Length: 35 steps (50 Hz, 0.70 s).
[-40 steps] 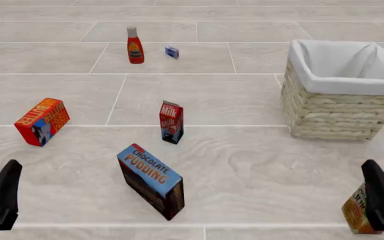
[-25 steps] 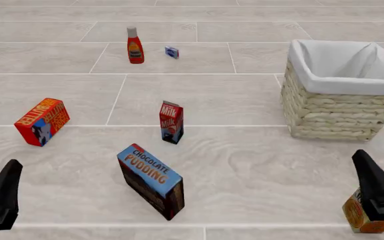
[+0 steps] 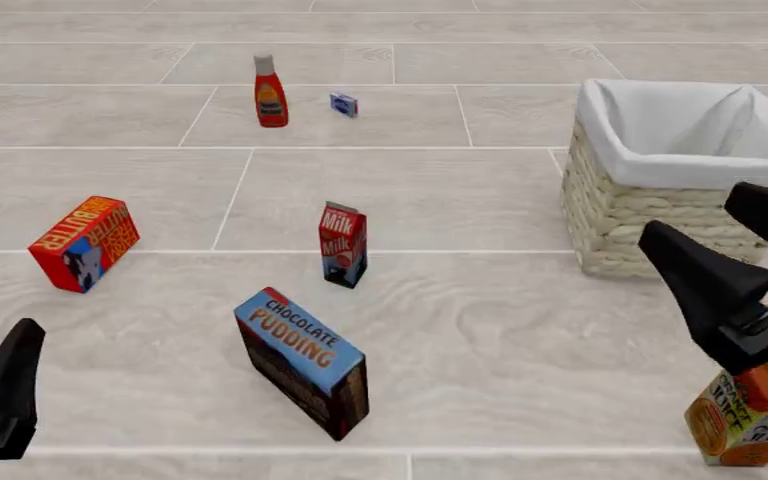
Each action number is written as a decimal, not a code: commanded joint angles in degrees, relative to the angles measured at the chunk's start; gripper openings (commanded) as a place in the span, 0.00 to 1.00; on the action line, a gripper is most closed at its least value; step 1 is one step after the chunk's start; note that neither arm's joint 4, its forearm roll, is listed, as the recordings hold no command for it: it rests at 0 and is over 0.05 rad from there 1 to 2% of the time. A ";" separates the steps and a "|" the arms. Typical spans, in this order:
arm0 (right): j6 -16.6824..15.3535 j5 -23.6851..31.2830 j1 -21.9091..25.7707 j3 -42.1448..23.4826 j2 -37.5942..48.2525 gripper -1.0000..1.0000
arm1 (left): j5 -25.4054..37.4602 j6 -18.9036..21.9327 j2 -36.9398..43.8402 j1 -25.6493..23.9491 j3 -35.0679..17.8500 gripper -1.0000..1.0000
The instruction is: Pick the milk and place it in the basket.
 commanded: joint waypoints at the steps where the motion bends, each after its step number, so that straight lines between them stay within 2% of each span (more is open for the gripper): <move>1: -3.31 4.30 7.15 -10.92 8.33 1.00 | 0.00 -0.01 0.01 0.01 0.00 1.00; 4: -4.14 4.56 7.96 -12.12 9.63 1.00 | 0.00 0.00 0.01 0.01 0.00 1.00; 6: -6.60 4.55 8.47 -14.47 13.01 1.00 | 0.00 0.01 0.01 0.00 0.00 1.00; 9: -6.14 5.01 9.59 -16.10 14.24 1.00 | 0.00 0.01 0.01 0.00 0.00 1.00; 11: -7.36 5.22 10.57 -17.76 16.22 1.00 | 0.00 -0.02 0.01 0.00 0.00 1.00; 13: -7.25 5.23 11.67 -19.55 18.49 1.00 | 0.00 -0.01 0.01 0.00 0.00 1.00; 17: -8.09 3.87 11.28 -21.60 24.51 1.00 | 0.00 0.01 0.01 -0.01 0.00 1.00; 20: -7.77 3.17 11.34 -23.17 28.16 1.00 | 0.00 0.00 0.02 0.01 0.00 1.00; 21: -6.34 3.68 11.61 -24.39 29.79 1.00 | 0.00 0.00 0.01 0.01 0.00 1.00; 26: -6.45 3.44 12.16 -26.16 33.72 1.00 | 0.00 -0.02 0.00 0.00 0.00 1.00; 27: -7.54 3.09 11.88 -26.58 34.89 1.00 | 0.00 0.00 0.01 0.00 0.00 1.00; 35: -5.80 3.87 14.28 -30.19 40.07 1.00 | 0.00 0.00 0.01 0.01 0.00 1.00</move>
